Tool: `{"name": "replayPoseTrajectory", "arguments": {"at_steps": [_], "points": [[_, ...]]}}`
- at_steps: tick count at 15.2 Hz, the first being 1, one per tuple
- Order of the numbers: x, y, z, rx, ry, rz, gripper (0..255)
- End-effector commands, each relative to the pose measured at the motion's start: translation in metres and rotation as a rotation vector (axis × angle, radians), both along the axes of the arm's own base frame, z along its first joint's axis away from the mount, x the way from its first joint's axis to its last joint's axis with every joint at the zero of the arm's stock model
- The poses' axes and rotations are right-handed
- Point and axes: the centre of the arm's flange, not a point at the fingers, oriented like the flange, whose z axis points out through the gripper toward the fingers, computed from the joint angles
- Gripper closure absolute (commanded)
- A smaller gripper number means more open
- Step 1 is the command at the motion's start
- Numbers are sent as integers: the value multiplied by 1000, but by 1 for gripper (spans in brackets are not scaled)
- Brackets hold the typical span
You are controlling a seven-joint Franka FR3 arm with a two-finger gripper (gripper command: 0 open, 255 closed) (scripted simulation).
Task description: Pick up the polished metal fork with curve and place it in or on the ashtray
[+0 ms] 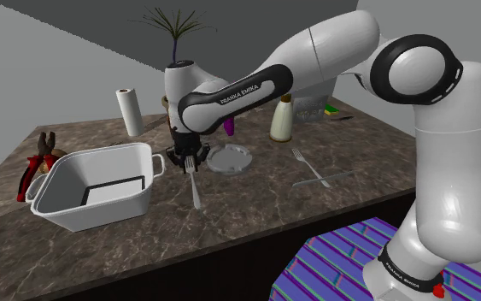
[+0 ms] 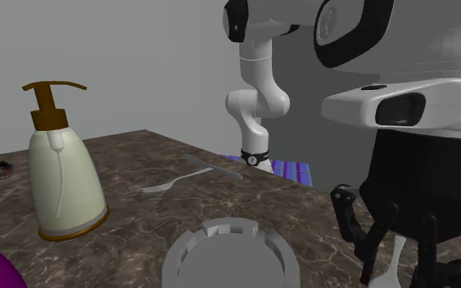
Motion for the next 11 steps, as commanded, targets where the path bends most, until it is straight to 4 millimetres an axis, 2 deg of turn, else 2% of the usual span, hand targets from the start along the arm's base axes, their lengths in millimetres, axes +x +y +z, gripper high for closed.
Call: {"name": "replayPoseTrajectory", "arguments": {"at_steps": [1,9,11], "points": [[0,-1,10,0,0,0,255],[0,-1,48,0,0,0,255],[1,-27,48,0,0,0,255]]}}
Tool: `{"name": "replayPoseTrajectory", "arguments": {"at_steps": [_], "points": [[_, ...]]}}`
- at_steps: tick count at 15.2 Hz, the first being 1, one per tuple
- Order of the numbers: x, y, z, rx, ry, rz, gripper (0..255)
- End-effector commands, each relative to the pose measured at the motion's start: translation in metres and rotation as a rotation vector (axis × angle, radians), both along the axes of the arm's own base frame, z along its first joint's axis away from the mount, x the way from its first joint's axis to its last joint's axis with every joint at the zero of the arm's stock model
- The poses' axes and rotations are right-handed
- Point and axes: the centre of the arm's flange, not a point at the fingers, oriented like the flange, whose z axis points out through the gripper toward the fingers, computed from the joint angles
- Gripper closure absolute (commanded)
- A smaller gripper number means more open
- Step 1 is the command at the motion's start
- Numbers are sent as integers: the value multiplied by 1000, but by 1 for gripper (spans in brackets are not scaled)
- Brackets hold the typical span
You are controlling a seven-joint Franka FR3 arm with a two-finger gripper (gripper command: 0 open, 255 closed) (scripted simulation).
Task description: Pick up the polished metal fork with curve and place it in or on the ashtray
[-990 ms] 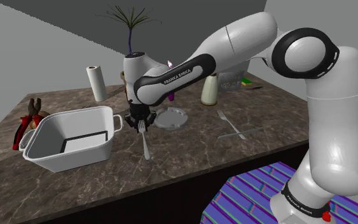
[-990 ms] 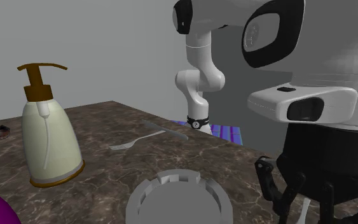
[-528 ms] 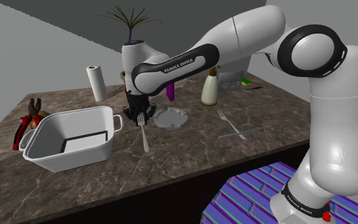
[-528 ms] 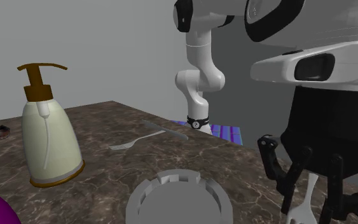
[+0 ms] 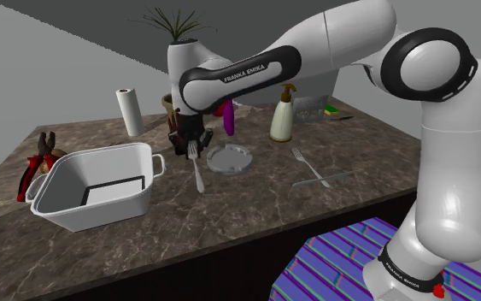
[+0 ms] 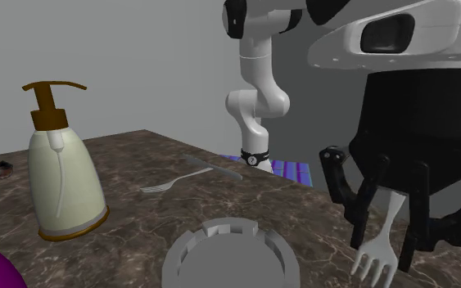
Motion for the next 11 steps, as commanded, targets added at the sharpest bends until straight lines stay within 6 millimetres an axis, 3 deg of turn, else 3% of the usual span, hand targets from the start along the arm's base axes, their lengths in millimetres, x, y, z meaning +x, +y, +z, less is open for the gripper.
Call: {"name": "replayPoseTrajectory", "arguments": {"at_steps": [1,11], "points": [[-2,-22,1,0,0,0,255],[-1,-154,3,0,0,0,255]]}}
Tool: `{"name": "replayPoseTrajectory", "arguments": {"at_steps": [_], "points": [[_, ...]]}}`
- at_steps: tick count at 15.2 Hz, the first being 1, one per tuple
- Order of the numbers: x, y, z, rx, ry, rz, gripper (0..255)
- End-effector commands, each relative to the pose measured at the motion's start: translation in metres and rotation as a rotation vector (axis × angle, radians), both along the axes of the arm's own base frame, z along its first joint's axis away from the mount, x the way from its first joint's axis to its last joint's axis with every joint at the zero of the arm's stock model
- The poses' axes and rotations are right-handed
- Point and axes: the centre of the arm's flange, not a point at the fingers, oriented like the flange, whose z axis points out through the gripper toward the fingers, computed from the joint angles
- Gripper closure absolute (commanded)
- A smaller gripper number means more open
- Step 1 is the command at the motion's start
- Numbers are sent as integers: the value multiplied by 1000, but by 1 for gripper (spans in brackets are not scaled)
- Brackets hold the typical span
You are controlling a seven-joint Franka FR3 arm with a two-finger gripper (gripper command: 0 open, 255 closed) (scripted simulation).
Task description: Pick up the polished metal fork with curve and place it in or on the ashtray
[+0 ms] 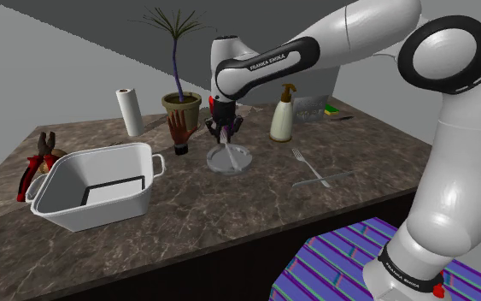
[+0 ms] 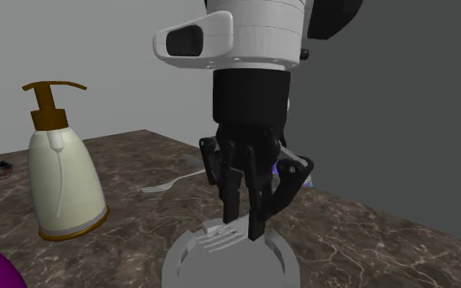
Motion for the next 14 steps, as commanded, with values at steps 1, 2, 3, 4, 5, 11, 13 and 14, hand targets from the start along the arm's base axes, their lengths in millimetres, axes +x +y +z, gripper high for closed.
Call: {"name": "replayPoseTrajectory", "arguments": {"at_steps": [1,2,3,4,5,11,13,14], "points": [[-3,-24,2,0,0,2,255],[-3,-24,-3,0,0,2,255],[-3,-24,-9,0,0,2,255],[-3,-24,-14,0,0,2,255],[-3,-24,-19,0,0,2,255],[-3,-24,-51,0,0,2,255],[-3,-24,-62,0,0,2,255],[-3,-24,-71,0,0,2,255]]}}
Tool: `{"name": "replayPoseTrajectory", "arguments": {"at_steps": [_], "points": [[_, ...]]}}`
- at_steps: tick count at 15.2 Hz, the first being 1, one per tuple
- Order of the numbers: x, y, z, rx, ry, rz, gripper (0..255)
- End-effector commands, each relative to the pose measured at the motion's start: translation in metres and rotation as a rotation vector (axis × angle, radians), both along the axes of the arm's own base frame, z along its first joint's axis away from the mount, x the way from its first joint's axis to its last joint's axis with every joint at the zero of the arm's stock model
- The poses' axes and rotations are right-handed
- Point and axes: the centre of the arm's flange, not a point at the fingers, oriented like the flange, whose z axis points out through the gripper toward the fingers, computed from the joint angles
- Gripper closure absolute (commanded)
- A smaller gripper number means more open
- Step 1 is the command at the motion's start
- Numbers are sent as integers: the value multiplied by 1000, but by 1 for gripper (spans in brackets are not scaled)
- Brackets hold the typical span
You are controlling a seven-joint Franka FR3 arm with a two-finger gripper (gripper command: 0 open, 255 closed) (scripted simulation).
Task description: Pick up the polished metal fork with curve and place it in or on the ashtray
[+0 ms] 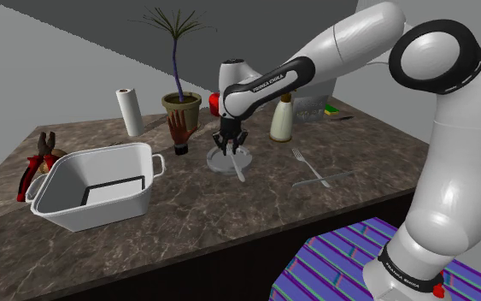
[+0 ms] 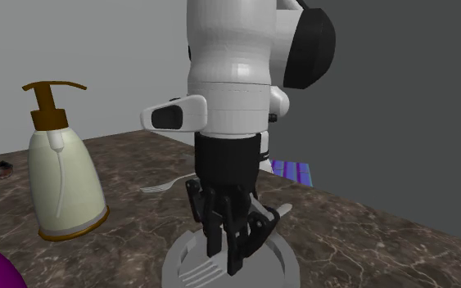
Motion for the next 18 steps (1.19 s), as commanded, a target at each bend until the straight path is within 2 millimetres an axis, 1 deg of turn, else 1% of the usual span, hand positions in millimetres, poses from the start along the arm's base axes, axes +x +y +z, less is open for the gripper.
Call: {"name": "replayPoseTrajectory", "arguments": {"at_steps": [1,8,9,14,17,18], "points": [[2,1,-7,0,-1,0,255],[2,1,-7,0,-1,0,255],[2,1,-7,0,-1,0,0],[2,1,-7,0,-1,0,0],[-1,2,32,0,-1,0,0],[-1,2,43,0,-1,0,0]]}}
